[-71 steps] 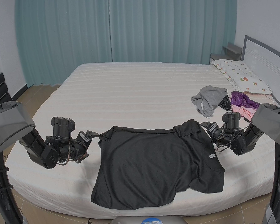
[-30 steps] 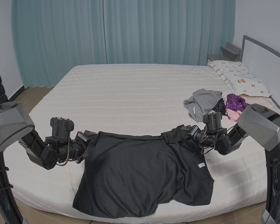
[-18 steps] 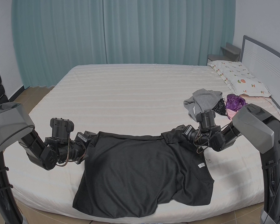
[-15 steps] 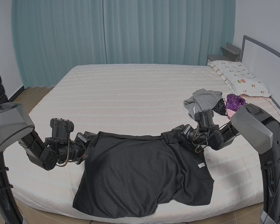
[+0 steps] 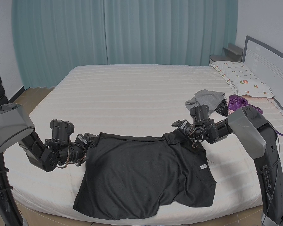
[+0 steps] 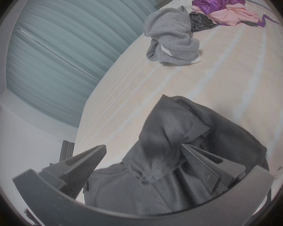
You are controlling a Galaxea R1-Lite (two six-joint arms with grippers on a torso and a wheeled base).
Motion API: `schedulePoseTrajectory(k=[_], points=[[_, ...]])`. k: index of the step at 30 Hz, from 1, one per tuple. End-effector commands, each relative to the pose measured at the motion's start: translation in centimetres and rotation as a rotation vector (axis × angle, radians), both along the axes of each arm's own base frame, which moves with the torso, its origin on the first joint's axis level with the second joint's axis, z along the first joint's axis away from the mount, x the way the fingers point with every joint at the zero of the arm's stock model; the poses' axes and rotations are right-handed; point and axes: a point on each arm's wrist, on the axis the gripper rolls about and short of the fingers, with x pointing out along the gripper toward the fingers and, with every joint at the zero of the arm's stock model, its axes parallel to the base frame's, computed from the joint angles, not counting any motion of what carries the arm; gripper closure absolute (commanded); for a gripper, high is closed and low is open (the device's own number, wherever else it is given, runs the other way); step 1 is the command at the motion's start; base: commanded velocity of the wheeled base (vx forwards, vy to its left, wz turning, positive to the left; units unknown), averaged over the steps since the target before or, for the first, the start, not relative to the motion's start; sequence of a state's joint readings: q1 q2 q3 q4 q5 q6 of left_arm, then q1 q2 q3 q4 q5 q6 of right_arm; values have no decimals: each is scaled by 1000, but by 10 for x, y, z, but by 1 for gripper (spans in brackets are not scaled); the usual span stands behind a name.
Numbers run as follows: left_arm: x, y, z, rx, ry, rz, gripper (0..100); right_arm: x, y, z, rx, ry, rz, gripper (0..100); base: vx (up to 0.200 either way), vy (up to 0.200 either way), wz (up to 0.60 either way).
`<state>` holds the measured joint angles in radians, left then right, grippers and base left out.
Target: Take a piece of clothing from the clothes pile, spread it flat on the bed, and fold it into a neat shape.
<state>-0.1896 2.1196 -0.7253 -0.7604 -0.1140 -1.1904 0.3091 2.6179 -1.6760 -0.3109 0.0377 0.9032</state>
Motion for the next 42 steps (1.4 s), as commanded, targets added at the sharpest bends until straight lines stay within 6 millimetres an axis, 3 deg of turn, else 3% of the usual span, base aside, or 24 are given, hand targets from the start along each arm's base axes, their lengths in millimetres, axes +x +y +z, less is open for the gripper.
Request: schedulePoseTrajectory(k=[1,3,6,8,15,16,23,27,42], points=[[2,5,0,-1,-2,15,0,21,-1,-14,-4,-39,-37,0,0,0,0],[3,7,0,-1,-5,22,0,31,-1,-18,0,-79,-62,0,0,0,0],[5,9,-1,-1,-3,28,0,47,2,-9,26,-210,-134,0,0,0,0],[5,10,-2,-2,-1,30,0,50,1,-11,26,-256,-162,0,0,0,0],[5,10,-2,-2,-1,30,0,54,-4,15,54,-375,-175,0,0,0,0],[5,10,-2,-1,0,29,0,44,-6,19,30,-283,-154,0,0,0,0],[5,10,-4,0,4,29,0,9,-5,13,50,-86,-15,0,0,0,0],[5,10,-4,0,4,29,0,-3,2,12,64,-28,34,0,0,0,0],[5,10,-7,2,15,29,0,-11,8,1,15,88,44,0,0,0,0]])
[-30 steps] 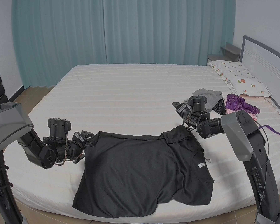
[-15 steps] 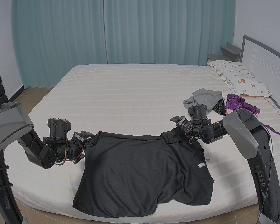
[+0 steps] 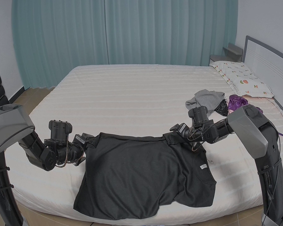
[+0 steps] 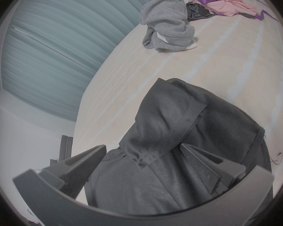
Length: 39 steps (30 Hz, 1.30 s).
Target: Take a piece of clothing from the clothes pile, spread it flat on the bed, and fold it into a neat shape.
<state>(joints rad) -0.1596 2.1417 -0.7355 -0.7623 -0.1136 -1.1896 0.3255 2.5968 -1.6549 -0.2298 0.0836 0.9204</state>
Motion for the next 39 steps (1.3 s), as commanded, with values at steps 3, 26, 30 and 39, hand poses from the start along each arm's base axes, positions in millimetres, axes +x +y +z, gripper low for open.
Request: schedulePoseTrajectory(k=[3,26,30,39], points=[[0,0,-2,0,5,1,0,0,2,-7,-10,14,3,0,0,0,0],[5,2,-6,0,7,9,0,71,-18,-5,11,-617,-126,0,0,0,0],[5,2,-5,-1,5,9,0,73,-26,-5,-5,-609,-139,0,0,0,0],[7,3,-4,-1,-1,11,0,58,-32,-3,-52,-444,-111,0,0,0,0]])
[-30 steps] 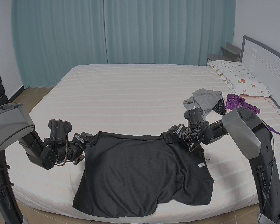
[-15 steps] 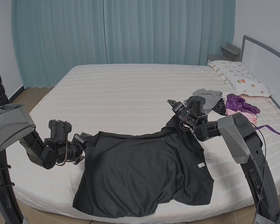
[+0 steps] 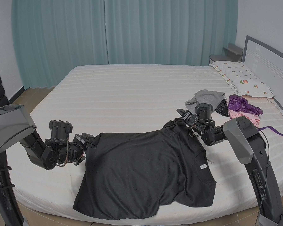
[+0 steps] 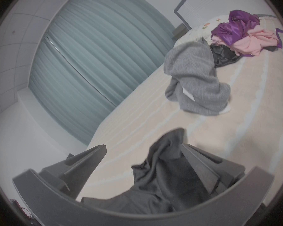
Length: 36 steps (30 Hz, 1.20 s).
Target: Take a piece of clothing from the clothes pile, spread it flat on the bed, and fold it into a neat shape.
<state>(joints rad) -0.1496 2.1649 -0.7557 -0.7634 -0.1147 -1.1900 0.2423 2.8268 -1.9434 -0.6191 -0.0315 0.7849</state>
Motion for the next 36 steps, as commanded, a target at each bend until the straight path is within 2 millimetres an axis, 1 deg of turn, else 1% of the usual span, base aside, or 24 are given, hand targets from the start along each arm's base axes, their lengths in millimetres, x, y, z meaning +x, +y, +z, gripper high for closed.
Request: schedulePoseTrajectory(k=[1,6,7,8,9,13,16,18,19,20,22,23,28,36], points=[[1,0,1,0,-5,2,0,-9,-4,10,-10,40,6,0,0,0,0],[3,0,2,-1,-12,3,0,-22,-11,20,-12,82,31,0,0,0,0],[6,-1,4,-1,-23,2,0,-27,-15,24,-10,95,30,0,0,0,0],[6,-1,4,-1,-23,2,0,-27,-15,24,-10,95,30,0,0,0,0],[10,0,6,1,-40,4,0,-37,-21,28,-6,127,37,0,0,0,0],[27,-1,-1,16,-51,5,0,-59,-31,28,23,188,80,0,0,0,0],[42,5,-9,51,-70,2,0,-69,-34,24,51,178,92,0,0,0,0],[53,10,-13,84,-87,-7,0,-70,-37,21,55,172,84,0,0,0,0],[53,10,-13,84,-87,-7,0,-70,-37,21,55,172,84,0,0,0,0],[64,14,-16,115,-107,-14,0,-71,-39,20,56,177,80,0,0,0,0],[69,13,-18,124,-112,-21,0,-71,-39,20,56,177,79,0,0,0,0],[77,10,-22,144,-116,-41,0,-71,-39,20,56,178,79,0,0,0,0],[94,-1,-33,199,-127,-98,0,-71,-40,17,55,181,77,0,0,0,0],[105,-14,-43,221,-102,-111,0,-71,-40,15,54,189,70,0,0,0,0]])
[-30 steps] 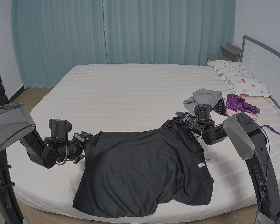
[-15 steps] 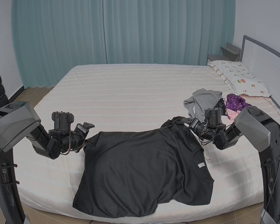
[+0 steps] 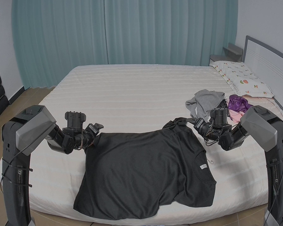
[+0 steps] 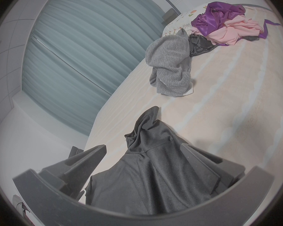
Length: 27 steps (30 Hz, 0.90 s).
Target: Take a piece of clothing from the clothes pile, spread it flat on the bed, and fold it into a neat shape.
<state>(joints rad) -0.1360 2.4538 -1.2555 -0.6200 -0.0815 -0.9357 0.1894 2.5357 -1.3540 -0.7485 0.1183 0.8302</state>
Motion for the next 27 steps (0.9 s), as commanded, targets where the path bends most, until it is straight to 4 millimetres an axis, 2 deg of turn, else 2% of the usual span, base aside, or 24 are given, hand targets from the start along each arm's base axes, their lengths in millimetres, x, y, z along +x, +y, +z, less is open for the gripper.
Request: schedulePoseTrajectory(k=[1,9,21,27], points=[[7,-8,-17,18,24,0,0,0,0,-1,-1,2,-2,0,0,0,0],[6,-8,-22,74,62,-19,0,-2,-1,-1,-9,12,-20,0,0,0,0],[10,2,-19,120,55,65,0,-13,-25,-1,38,65,-143,0,0,0,0],[11,3,-19,139,76,81,0,-16,-27,-8,50,90,-155,0,0,0,0]])
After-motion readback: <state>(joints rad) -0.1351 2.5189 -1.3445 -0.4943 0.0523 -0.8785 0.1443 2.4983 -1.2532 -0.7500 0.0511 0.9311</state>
